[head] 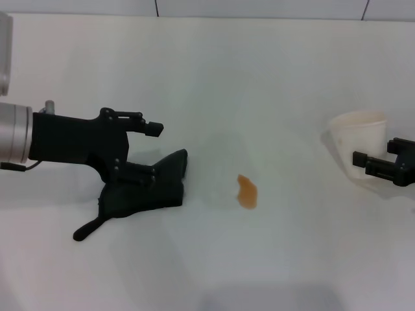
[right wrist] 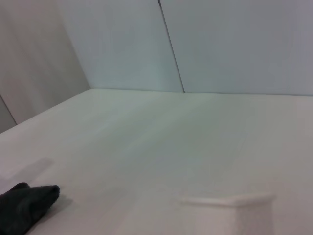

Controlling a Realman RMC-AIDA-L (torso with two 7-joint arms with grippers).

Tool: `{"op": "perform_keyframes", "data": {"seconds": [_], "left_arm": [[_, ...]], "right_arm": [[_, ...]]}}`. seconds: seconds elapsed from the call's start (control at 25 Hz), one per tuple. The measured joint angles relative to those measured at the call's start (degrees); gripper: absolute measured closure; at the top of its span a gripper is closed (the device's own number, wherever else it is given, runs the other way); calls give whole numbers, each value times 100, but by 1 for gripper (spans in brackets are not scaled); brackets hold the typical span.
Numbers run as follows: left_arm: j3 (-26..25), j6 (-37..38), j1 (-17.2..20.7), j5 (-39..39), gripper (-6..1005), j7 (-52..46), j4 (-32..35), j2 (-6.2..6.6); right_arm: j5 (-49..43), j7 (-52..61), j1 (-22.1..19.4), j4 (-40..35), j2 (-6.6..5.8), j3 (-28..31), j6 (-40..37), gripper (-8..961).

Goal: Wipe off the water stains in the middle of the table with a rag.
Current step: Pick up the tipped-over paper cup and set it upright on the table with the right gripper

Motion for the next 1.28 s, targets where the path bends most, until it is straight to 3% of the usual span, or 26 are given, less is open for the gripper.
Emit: {"op": "perform_keyframes", "data": {"seconds": [1.28], "left_arm": [[66, 22, 19, -2, 182, -51, 37, -12]], "right_arm": [[-21, 18, -61, 92, -1, -4, -156, 337]]}}
